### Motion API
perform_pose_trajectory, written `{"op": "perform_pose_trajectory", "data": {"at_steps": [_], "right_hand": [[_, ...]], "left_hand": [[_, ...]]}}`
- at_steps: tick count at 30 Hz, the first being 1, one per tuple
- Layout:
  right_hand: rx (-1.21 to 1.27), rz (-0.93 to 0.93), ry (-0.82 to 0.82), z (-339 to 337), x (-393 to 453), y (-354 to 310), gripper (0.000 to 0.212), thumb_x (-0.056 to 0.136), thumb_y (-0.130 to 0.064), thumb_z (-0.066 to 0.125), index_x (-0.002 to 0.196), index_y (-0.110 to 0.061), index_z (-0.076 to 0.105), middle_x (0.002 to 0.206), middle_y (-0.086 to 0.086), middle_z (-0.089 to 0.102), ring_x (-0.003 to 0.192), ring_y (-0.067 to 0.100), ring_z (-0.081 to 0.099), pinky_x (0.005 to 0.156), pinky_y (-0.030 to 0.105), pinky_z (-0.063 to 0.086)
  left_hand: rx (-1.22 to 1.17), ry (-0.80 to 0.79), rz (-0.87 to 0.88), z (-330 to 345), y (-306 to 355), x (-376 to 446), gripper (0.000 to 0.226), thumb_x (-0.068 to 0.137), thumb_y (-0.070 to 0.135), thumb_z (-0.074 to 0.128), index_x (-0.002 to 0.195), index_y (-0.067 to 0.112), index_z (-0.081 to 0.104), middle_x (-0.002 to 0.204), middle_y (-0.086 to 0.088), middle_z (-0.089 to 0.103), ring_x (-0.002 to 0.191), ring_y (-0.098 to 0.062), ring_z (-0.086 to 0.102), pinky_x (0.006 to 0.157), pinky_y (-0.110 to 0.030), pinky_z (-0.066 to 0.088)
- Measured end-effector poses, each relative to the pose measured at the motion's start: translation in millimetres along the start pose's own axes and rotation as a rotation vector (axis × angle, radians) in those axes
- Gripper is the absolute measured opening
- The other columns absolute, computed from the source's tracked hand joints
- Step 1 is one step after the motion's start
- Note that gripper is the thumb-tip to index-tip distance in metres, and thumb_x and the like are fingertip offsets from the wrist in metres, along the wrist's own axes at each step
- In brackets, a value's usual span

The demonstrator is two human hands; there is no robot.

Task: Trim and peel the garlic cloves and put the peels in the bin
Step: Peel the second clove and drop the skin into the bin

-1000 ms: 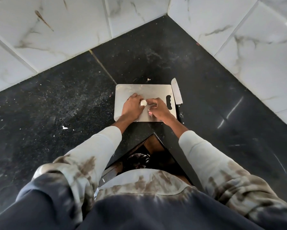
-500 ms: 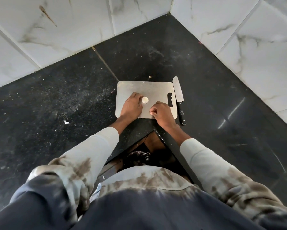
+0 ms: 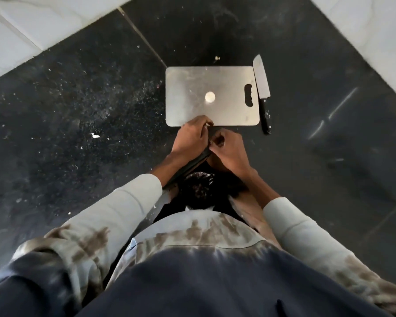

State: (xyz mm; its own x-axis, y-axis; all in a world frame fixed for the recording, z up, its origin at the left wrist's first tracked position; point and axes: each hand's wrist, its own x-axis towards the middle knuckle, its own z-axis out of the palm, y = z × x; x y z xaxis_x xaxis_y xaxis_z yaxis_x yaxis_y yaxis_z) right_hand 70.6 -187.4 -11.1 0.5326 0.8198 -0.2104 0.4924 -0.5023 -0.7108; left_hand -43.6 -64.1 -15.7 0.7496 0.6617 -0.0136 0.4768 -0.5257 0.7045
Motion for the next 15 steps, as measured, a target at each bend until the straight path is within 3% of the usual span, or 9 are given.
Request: {"op": "perform_pose_trajectory", "data": {"at_steps": [6,11,15], "right_hand": [[-0.128,0.124,-0.143,51,-63,44,0.010,0.085,-0.015,0.068,0.088,-0.020,0.077,0.088,-0.006,0.078,0.084,0.014,0.072,0.079,0.036,0.058],[-0.206,0.262,-0.263,75,-63,61,0.015,0.086,-0.015,0.077,0.088,-0.030,0.074,0.092,-0.004,0.080,0.088,0.021,0.076,0.082,0.037,0.061],[-0.244,0.289,-0.202,63,-58,49,0.020,0.079,-0.025,0.084,0.078,-0.029,0.064,0.085,-0.005,0.076,0.084,0.023,0.073,0.076,0.036,0.059]], "left_hand": [[0.021,-0.033,0.013,-3,-24,-18,0.022,0.104,0.014,0.052,0.114,0.021,0.070,0.112,0.009,0.072,0.094,-0.005,0.064,0.084,-0.027,0.056],[0.018,-0.039,0.034,-3,-29,-22,0.022,0.105,0.015,0.050,0.115,0.020,0.070,0.113,0.010,0.070,0.092,0.001,0.058,0.081,-0.023,0.050],[0.021,-0.052,0.055,-8,-26,-17,0.022,0.106,0.017,0.049,0.114,0.022,0.069,0.112,0.011,0.070,0.095,-0.004,0.064,0.083,-0.028,0.056]]}}
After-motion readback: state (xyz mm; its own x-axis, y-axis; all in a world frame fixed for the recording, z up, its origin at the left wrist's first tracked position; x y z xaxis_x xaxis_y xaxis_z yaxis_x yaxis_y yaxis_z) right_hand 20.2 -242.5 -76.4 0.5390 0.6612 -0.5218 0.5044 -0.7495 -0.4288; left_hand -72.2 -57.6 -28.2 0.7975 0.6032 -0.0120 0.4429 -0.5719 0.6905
